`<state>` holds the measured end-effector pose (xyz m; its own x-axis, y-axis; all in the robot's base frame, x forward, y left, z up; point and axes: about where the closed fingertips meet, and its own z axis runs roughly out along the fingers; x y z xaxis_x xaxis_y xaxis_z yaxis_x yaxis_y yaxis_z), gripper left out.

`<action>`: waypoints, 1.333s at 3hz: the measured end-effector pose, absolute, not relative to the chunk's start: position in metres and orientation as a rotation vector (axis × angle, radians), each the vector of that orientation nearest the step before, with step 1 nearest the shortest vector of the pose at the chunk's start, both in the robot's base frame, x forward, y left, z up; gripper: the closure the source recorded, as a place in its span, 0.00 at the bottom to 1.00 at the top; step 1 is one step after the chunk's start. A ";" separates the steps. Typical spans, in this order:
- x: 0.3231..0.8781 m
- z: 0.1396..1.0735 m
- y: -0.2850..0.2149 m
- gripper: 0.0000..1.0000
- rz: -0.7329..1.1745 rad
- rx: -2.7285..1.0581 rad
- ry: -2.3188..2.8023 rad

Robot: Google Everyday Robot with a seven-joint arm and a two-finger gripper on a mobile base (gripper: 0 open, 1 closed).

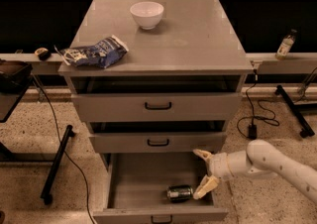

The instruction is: Pick green can from bottom drawer and place on counter

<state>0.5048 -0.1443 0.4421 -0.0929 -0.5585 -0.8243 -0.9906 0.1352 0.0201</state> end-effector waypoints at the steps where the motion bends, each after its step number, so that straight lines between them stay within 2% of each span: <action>1: 0.499 0.404 -0.138 0.00 0.859 -1.467 1.723; 2: 0.498 0.404 -0.137 0.00 0.861 -1.467 1.723; 4: 0.542 0.285 -0.141 0.00 0.685 -1.370 1.710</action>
Offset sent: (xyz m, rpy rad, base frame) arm -0.0043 0.0053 -0.0364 0.0430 0.0096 -0.0029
